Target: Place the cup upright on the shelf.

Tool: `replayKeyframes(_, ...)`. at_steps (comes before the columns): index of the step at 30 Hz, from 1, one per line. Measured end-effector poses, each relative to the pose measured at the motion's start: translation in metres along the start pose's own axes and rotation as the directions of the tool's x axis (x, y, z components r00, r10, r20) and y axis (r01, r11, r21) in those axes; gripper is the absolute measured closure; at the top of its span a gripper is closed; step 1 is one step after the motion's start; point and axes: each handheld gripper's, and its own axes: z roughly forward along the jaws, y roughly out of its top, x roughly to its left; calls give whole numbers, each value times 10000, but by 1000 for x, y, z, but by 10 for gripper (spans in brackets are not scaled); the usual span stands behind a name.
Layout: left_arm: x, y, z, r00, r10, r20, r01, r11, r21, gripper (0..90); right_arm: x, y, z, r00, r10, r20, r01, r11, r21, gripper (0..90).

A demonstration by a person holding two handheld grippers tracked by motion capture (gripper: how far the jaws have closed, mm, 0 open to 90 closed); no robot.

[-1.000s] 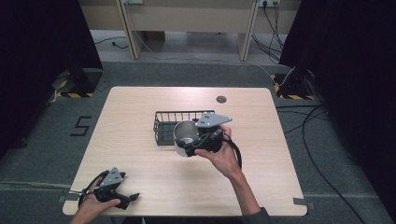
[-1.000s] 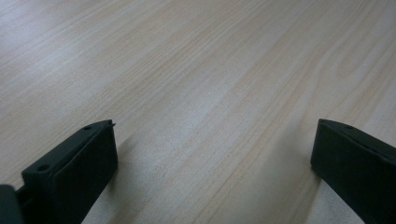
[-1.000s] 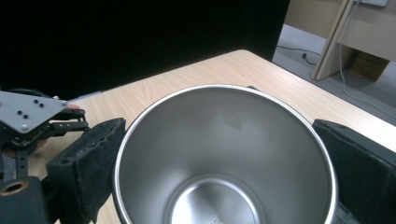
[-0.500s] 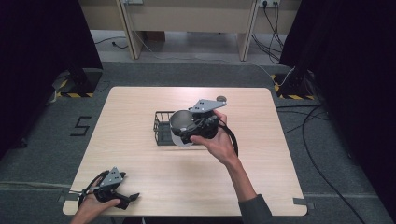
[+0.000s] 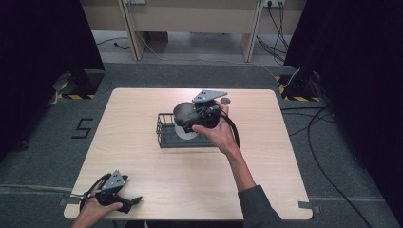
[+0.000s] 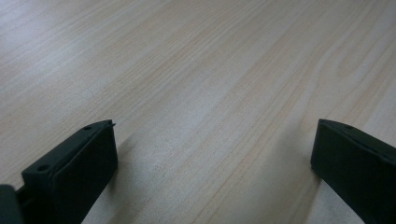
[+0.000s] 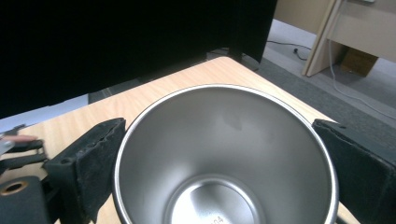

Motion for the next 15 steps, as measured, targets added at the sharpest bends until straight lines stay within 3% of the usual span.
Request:
replayKeyframes(8,0,0,0,10000,9,16,-9,10000,-1,0,-19,3,13,9994,138,325,-141,9999,81,64)
replayKeyframes(15,0,0,0,10000,14,28,-14,10000,11,0,-26,2,22,9988,258,406,-265,9995,159,63)
